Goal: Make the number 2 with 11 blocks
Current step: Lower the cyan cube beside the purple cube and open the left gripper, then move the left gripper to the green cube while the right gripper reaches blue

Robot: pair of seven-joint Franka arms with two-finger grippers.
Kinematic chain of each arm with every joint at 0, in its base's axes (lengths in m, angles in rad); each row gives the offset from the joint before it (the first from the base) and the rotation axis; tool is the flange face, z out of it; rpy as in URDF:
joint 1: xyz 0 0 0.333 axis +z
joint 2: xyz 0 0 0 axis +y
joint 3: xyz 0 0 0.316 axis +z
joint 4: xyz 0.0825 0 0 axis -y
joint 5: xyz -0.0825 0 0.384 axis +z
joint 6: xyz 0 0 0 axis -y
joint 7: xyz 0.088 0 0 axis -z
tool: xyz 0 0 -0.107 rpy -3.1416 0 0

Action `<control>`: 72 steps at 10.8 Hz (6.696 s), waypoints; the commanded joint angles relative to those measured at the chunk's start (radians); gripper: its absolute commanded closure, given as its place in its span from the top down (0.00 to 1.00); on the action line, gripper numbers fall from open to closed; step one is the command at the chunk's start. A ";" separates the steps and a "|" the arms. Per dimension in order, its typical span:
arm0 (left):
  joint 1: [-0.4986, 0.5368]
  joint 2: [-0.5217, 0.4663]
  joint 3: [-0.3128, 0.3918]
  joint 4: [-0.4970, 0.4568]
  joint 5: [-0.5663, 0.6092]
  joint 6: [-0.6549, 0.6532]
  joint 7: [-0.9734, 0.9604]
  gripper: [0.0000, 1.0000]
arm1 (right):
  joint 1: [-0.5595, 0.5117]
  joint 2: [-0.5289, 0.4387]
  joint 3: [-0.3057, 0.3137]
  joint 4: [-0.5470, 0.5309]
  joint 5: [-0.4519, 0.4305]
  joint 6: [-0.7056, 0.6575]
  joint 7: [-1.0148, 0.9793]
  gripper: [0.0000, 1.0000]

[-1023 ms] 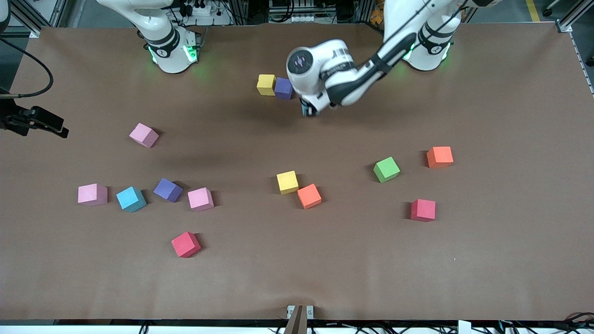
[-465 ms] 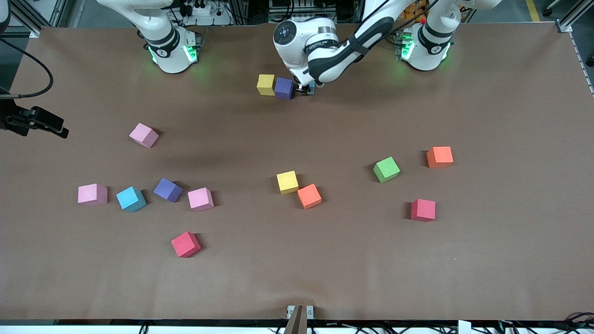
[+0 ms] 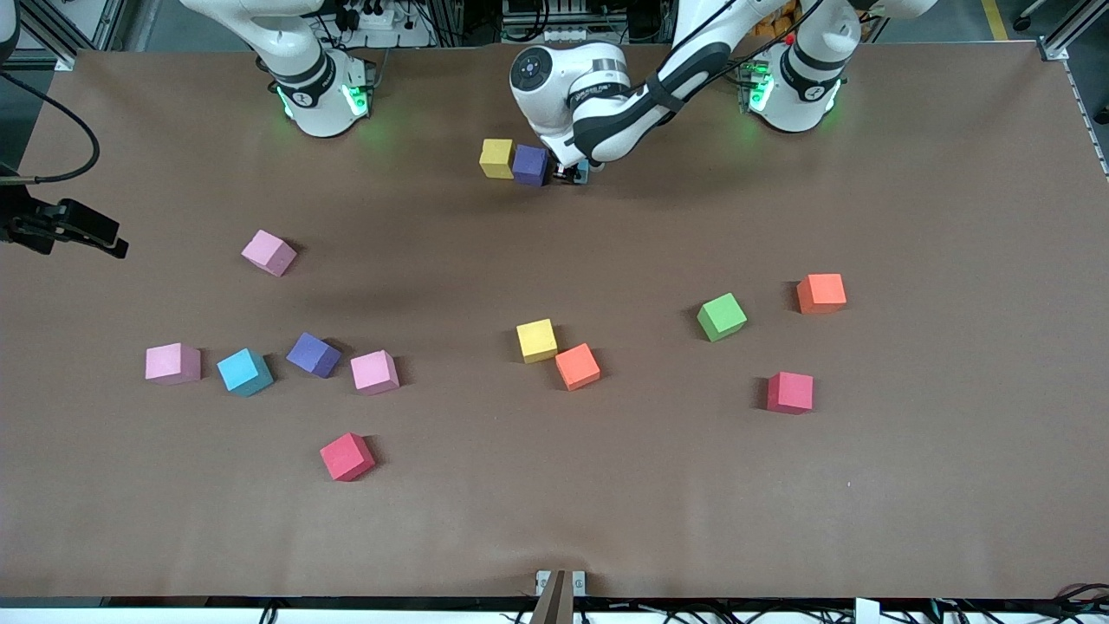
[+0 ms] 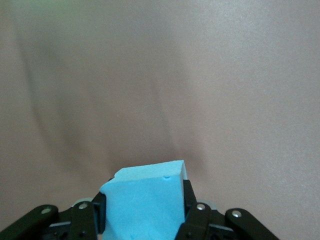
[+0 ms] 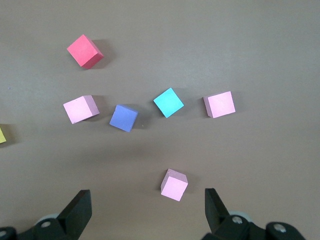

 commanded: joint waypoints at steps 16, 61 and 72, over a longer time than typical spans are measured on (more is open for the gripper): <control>-0.170 0.059 0.131 0.112 0.037 0.001 -0.058 0.00 | -0.003 0.006 0.000 0.012 0.001 -0.005 -0.011 1.00; -0.104 -0.022 0.131 0.186 -0.082 -0.218 0.061 1.00 | 0.028 0.124 0.005 -0.080 0.067 0.357 -0.037 1.00; 0.340 -0.081 0.136 0.311 -0.072 -0.293 0.497 1.00 | 0.045 0.322 0.089 -0.089 0.056 0.541 -0.156 1.00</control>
